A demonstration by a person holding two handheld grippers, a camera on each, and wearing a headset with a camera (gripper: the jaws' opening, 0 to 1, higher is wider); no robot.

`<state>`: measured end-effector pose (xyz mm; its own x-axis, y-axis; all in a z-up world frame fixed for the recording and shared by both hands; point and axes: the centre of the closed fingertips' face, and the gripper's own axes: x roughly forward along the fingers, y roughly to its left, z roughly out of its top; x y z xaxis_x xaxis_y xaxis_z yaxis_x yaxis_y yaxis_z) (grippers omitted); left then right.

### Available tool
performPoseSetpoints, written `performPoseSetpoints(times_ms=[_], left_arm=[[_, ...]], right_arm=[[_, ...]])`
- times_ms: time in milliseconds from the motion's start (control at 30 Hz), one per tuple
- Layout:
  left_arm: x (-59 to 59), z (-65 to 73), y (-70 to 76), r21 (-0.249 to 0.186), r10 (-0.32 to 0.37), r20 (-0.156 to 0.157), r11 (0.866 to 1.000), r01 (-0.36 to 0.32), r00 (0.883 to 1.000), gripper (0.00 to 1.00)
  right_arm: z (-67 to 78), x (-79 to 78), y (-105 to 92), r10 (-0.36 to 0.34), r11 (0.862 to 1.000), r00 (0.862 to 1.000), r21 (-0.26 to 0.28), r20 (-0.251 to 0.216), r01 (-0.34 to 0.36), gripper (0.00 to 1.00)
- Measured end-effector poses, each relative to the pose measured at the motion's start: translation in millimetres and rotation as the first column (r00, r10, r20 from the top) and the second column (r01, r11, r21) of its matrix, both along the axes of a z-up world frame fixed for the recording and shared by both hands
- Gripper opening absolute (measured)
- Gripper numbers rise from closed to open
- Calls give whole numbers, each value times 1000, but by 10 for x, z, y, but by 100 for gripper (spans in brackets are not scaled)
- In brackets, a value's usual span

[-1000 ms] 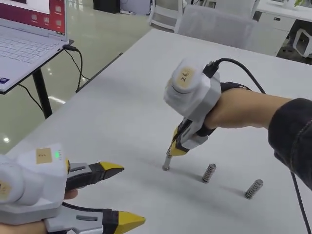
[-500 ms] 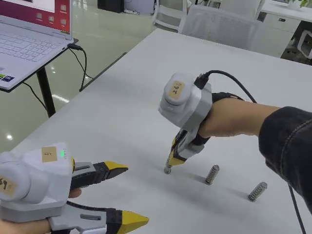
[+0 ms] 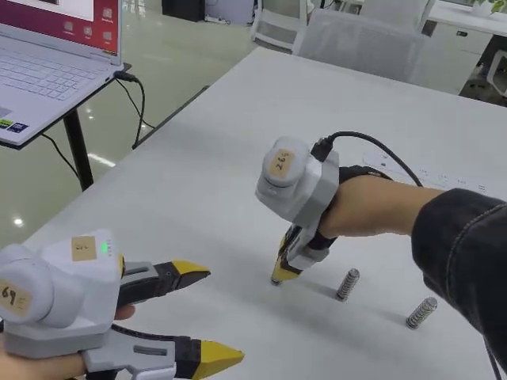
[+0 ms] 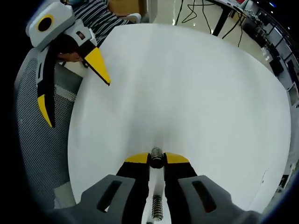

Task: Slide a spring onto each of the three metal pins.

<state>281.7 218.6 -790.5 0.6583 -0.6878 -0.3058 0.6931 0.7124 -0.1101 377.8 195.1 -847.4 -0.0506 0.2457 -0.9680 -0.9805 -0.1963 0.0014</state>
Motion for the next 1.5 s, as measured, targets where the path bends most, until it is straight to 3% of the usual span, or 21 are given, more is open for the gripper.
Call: performPoseSetpoints(times_ms=[200, 533, 767, 967, 1500], left_arm=[[8, 10, -16, 1, -1, 2, 1000, 1, 1000, 59], [26, 14, -35, 5, -6, -3, 1000, 6, 1000, 59], [41, 30, -52, 8, -12, -2, 1000, 12, 1000, 59], [48, 45, -73, 9, -17, 0, 1000, 17, 1000, 59], [119, 90, -109, 4, -17, 7, 1000, 17, 1000, 59]], right_arm=[[-37, -9, -20, 8, 1000, 1000, -2, -1, -8, 10], [-20, 41, -93, -10, 1000, 1000, 25, 3, 10, 22], [-13, 72, -172, -37, 998, 999, 55, 5, 37, 37], [8, 98, -242, -76, 994, 997, 79, -3, 76, 40], [109, 190, -518, -201, 962, 979, 185, -28, 203, 51]])
